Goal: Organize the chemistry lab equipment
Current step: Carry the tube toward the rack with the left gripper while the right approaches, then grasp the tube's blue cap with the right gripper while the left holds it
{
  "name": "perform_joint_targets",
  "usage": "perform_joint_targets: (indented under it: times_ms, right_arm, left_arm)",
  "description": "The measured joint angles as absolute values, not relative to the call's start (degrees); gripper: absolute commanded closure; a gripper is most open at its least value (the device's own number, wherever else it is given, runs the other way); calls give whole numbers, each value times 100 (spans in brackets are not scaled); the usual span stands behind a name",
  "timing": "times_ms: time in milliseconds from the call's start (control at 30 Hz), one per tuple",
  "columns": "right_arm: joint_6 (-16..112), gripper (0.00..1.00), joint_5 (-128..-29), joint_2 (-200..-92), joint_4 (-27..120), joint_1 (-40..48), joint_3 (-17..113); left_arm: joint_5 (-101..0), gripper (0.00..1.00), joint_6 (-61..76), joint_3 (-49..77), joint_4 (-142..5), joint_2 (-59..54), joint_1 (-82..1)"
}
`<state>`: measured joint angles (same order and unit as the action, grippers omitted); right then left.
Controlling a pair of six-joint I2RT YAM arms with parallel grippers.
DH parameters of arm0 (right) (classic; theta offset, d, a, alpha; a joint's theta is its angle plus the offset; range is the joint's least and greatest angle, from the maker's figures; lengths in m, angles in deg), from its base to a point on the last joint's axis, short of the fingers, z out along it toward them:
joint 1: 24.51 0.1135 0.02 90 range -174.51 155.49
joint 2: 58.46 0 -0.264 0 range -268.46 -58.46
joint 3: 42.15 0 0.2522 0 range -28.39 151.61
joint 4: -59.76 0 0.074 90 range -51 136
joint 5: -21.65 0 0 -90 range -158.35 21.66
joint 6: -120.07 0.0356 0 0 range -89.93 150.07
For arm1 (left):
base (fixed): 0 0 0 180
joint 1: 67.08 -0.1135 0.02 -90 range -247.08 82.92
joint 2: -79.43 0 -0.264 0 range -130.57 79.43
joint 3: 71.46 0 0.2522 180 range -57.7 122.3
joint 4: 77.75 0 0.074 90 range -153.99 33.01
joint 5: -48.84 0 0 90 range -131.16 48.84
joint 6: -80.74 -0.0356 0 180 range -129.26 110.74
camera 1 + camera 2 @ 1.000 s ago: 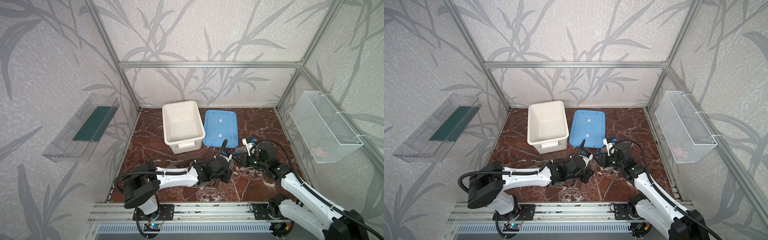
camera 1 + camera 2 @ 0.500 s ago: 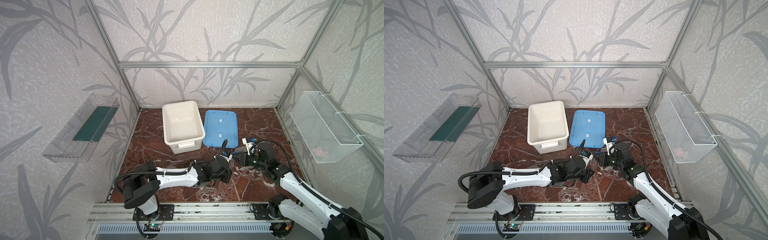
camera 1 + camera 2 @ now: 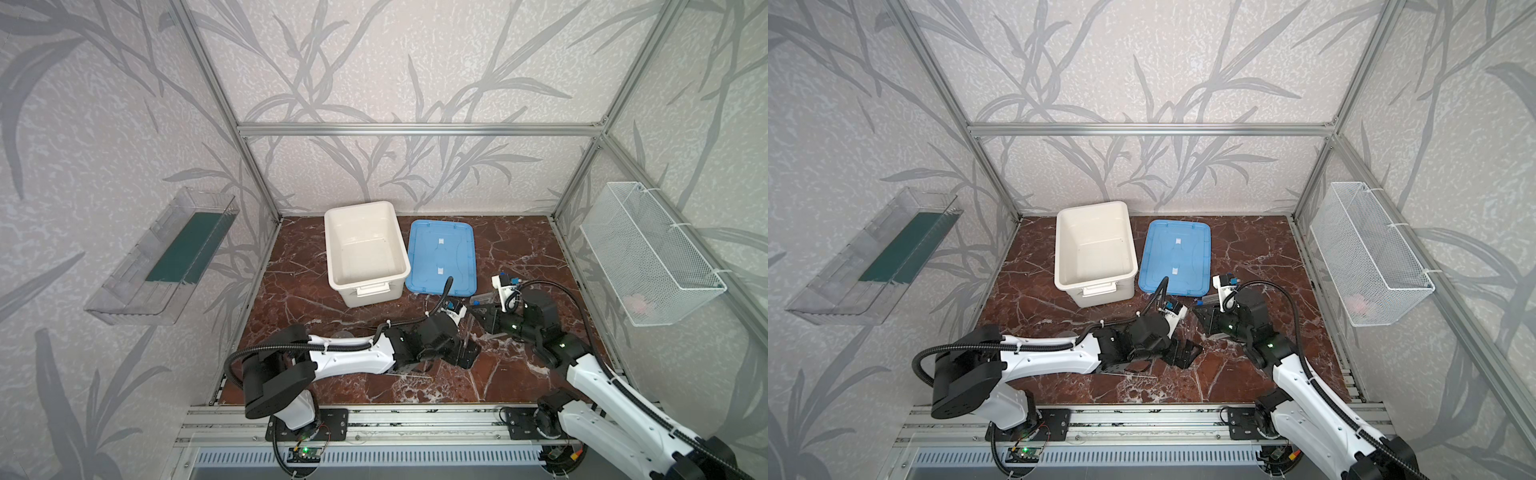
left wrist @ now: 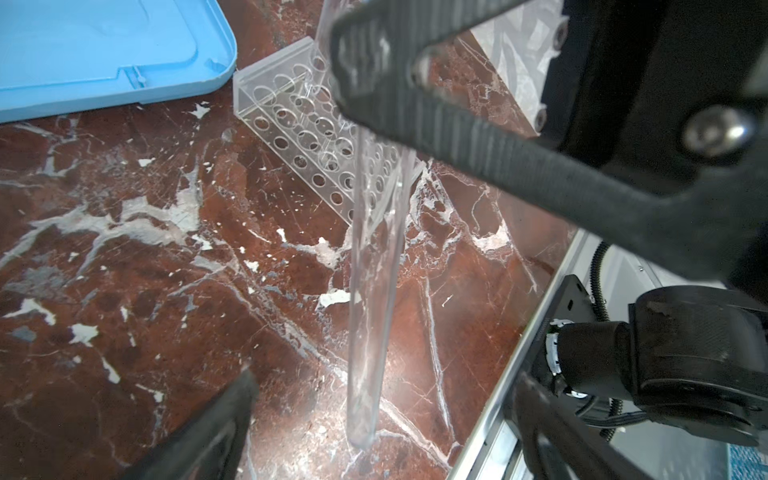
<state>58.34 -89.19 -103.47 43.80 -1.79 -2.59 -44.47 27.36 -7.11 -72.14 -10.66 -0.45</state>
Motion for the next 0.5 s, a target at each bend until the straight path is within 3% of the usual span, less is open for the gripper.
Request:
perform_joint_targets:
  times_ms: [500]
  right_arm:
    - [4355,81,-6624,-8494,4966,-179,-1217]
  left_arm:
    - [-5229,1,2793,222,-7227,-1477,-146]
